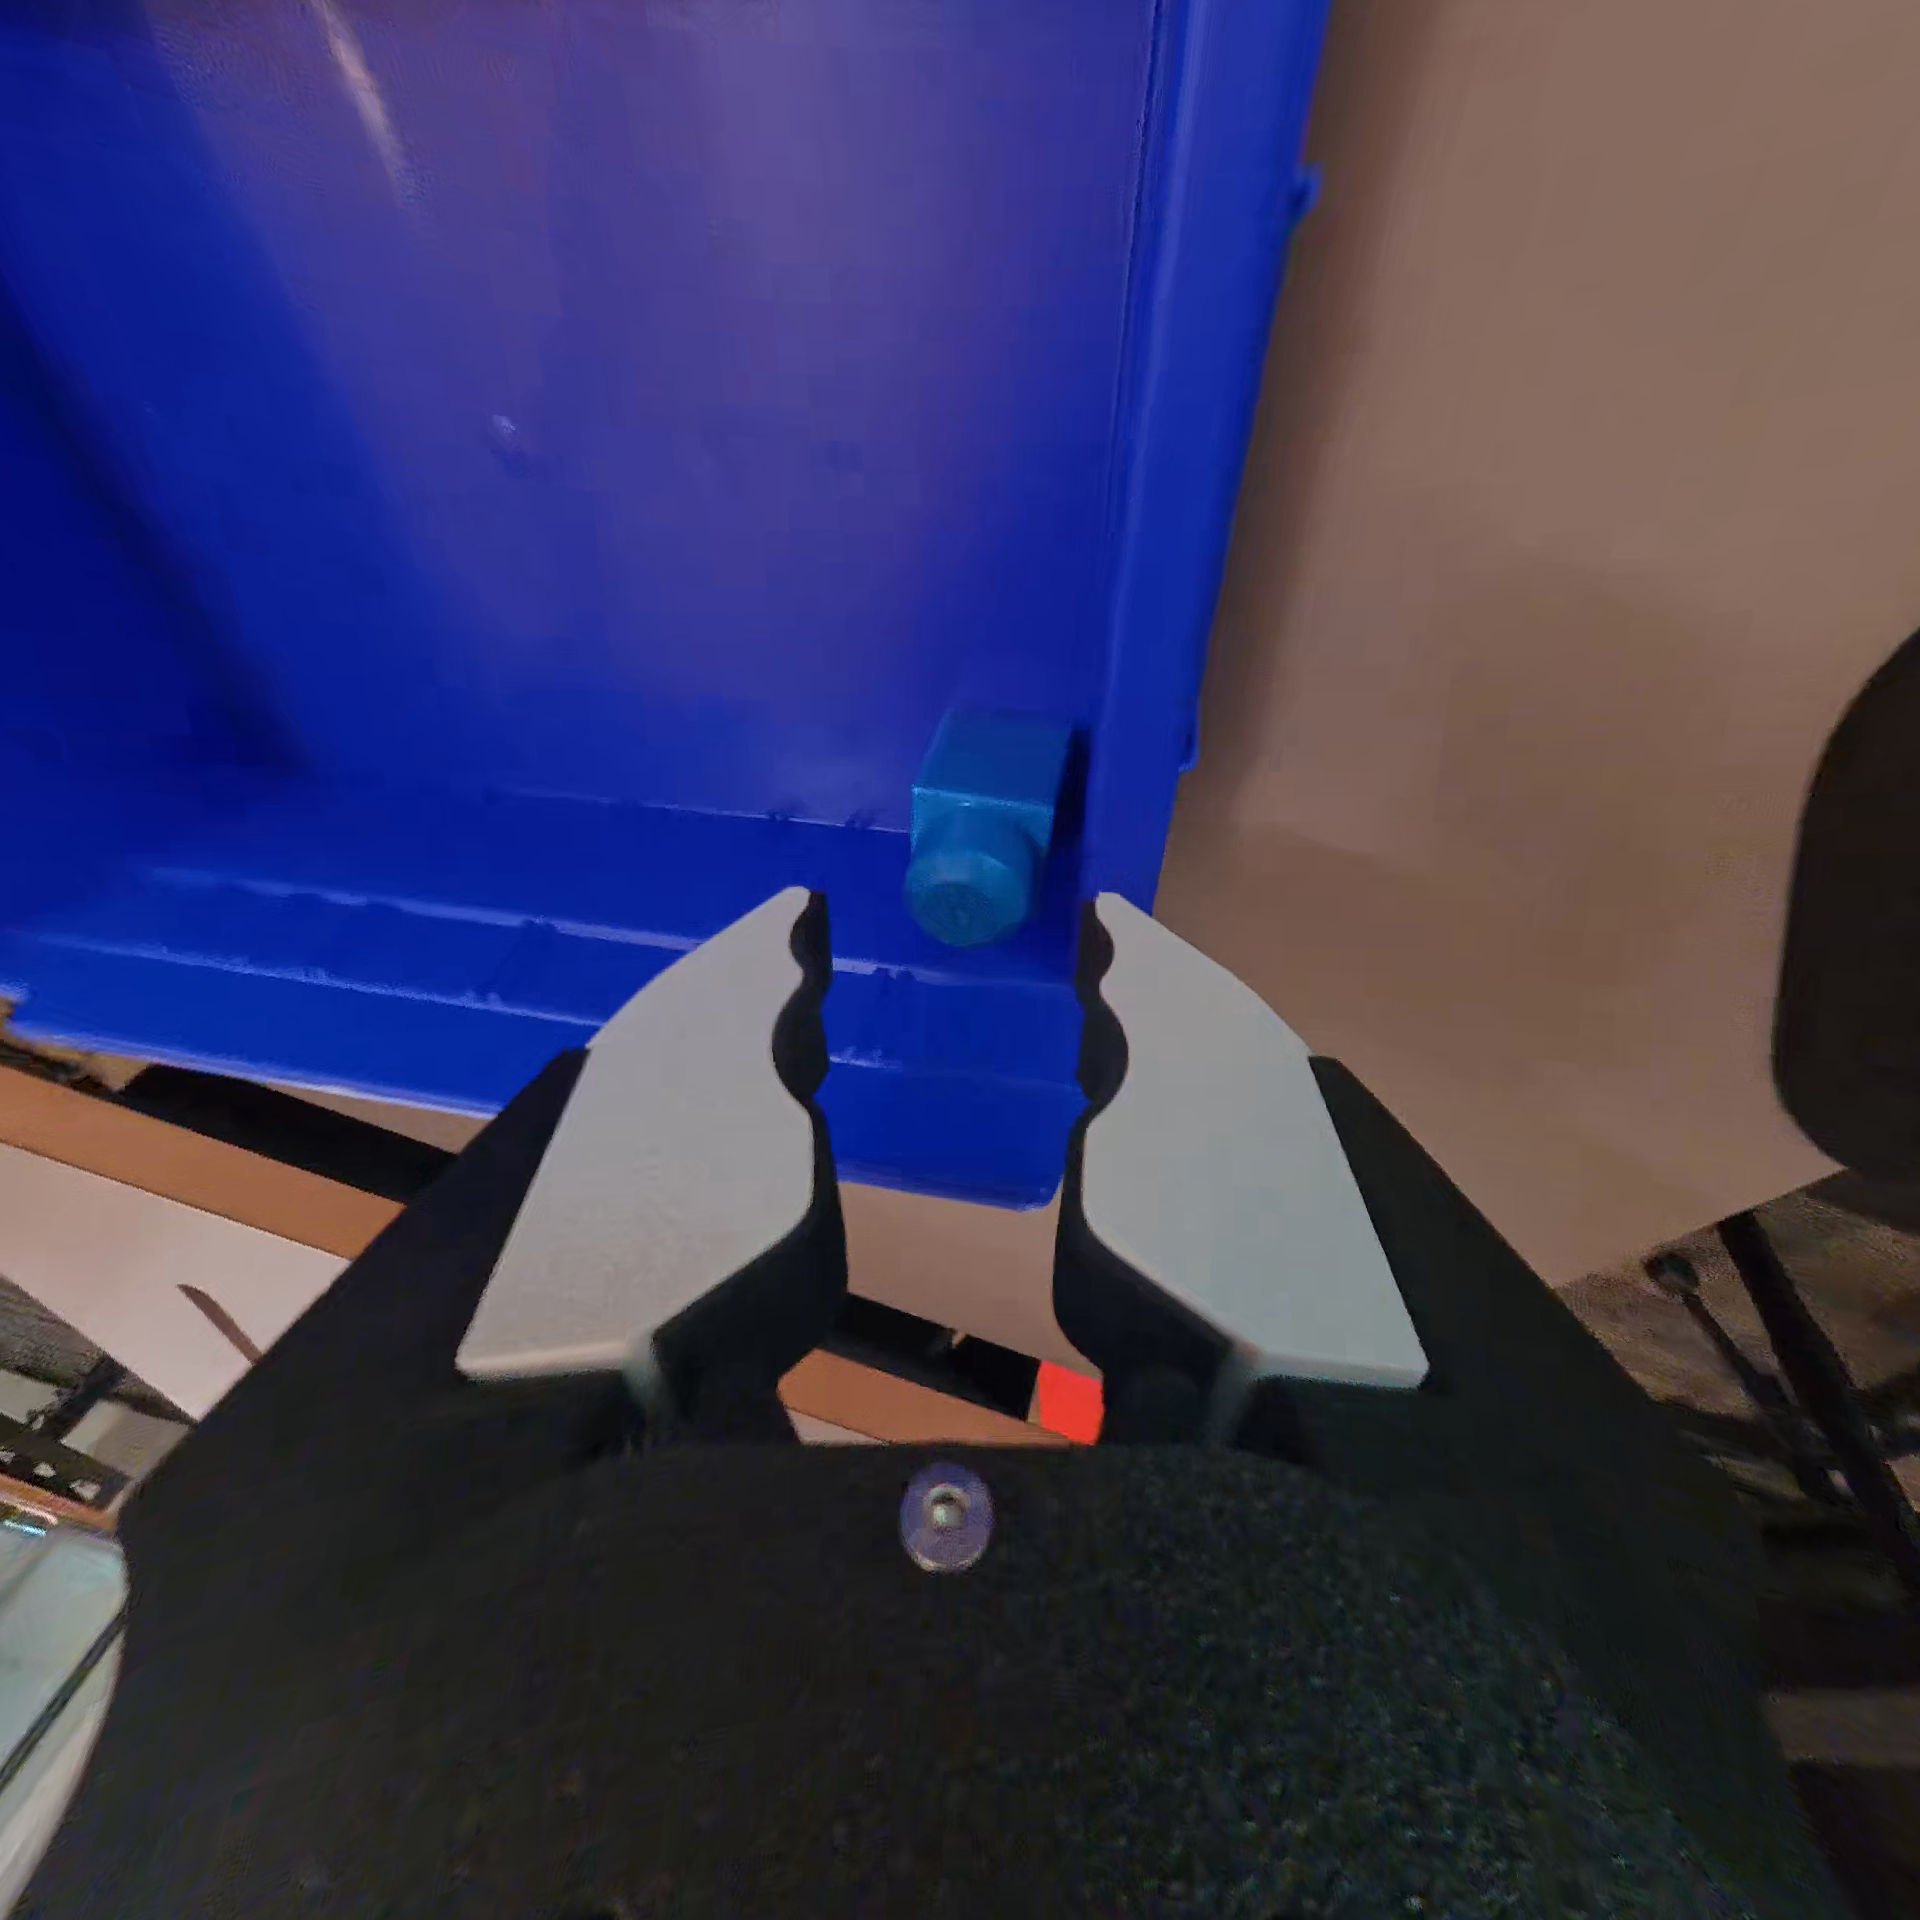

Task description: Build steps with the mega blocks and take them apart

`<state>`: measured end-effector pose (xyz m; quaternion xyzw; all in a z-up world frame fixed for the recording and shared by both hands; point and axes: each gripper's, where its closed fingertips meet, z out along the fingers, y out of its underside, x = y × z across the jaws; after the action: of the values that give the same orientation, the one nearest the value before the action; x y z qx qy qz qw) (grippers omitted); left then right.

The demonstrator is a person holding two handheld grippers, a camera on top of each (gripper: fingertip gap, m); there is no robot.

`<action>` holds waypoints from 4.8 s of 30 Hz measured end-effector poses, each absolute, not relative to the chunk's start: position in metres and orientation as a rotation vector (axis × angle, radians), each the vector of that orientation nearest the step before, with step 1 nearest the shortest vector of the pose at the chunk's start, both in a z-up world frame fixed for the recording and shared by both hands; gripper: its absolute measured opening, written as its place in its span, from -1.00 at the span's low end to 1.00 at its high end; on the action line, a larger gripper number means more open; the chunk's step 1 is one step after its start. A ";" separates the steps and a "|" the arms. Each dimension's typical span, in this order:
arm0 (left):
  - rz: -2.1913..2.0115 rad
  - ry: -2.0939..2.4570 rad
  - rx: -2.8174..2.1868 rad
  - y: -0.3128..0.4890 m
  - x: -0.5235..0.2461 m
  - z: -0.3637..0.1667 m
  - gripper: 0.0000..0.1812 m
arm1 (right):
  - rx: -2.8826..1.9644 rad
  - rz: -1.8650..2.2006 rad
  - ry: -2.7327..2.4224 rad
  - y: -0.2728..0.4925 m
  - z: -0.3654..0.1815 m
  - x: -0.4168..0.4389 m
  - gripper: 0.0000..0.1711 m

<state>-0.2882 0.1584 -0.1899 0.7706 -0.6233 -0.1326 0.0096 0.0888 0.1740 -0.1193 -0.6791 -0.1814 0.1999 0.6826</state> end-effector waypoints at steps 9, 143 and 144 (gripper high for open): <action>-0.385 -1.902 2.338 0.160 -0.300 -0.220 -0.68 | -1.539 0.458 -0.424 0.174 -0.124 0.086 -1.00; 0.272 -2.373 2.573 0.098 -0.086 -0.217 -0.43 | -1.351 1.098 -0.650 0.117 -0.098 0.029 -0.55; 0.224 -2.366 2.557 0.099 -0.086 -0.223 -0.44 | -1.354 1.098 -0.650 0.118 -0.098 0.029 -0.55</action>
<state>-0.0865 0.0993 -0.2230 0.7213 -0.6675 0.0631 -0.1737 0.0289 0.1178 -0.0984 -0.5836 -0.2802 0.4732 0.5975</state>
